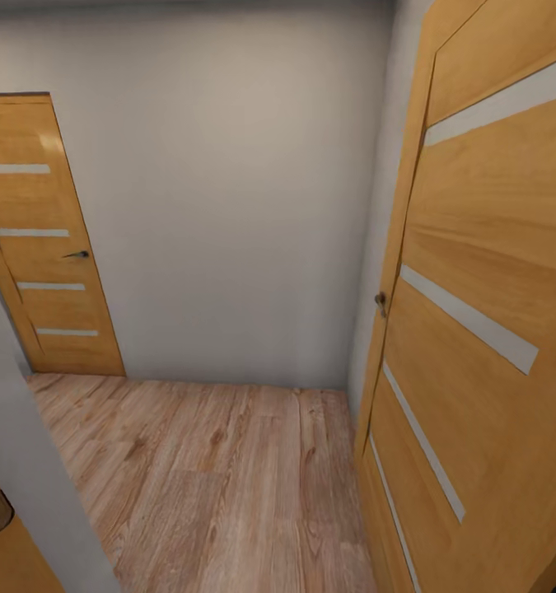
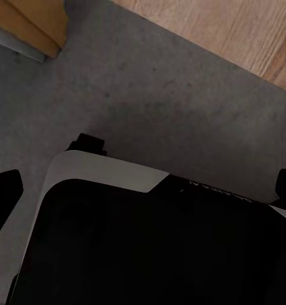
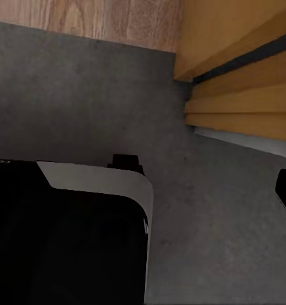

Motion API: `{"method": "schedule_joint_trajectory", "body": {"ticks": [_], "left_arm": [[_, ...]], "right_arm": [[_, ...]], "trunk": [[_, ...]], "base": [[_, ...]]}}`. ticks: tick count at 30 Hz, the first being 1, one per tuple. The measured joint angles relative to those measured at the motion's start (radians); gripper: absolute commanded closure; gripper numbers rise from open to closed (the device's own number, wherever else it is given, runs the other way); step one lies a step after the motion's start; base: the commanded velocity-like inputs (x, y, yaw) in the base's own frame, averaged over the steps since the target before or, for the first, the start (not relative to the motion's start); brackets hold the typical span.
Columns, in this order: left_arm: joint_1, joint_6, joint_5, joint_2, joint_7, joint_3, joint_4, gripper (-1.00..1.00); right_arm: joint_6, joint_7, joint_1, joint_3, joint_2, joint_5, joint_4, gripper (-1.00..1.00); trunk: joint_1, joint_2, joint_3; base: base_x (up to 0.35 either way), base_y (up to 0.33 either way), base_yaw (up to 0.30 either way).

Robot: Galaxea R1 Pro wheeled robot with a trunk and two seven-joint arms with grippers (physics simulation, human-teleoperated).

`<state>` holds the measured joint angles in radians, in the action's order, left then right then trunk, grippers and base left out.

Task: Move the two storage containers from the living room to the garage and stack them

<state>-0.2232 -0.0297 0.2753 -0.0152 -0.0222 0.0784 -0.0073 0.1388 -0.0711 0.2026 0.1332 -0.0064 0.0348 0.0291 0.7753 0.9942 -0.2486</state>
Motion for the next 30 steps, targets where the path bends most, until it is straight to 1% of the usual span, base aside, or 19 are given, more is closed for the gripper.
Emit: {"method": "schedule_joint_trajectory", "body": {"ticks": [9,21,30], "left_arm": [[0.0,0.0,0.0,0.0,0.0,0.0,0.0,-1.0],[0.0,0.0,0.0,0.0,0.001,0.0,0.0,-1.0],[0.0,-0.001,0.0,0.0,0.001,0.0,0.0,-1.0]], "right_arm": [[0.0,0.0,0.0,0.0,0.0,0.0,0.0,-1.0],[0.0,0.0,0.0,0.0,0.0,0.0,0.0,-1.0],[0.0,0.0,0.0,0.0,0.0,0.0,0.0,-1.0]], "trunk": [[0.0,0.0,0.0],[0.0,0.0,0.0],[0.0,0.0,0.0]], "base": [[0.242,0.0,0.0],[0.198,0.0,0.0],[0.056,0.0,0.0]]}}
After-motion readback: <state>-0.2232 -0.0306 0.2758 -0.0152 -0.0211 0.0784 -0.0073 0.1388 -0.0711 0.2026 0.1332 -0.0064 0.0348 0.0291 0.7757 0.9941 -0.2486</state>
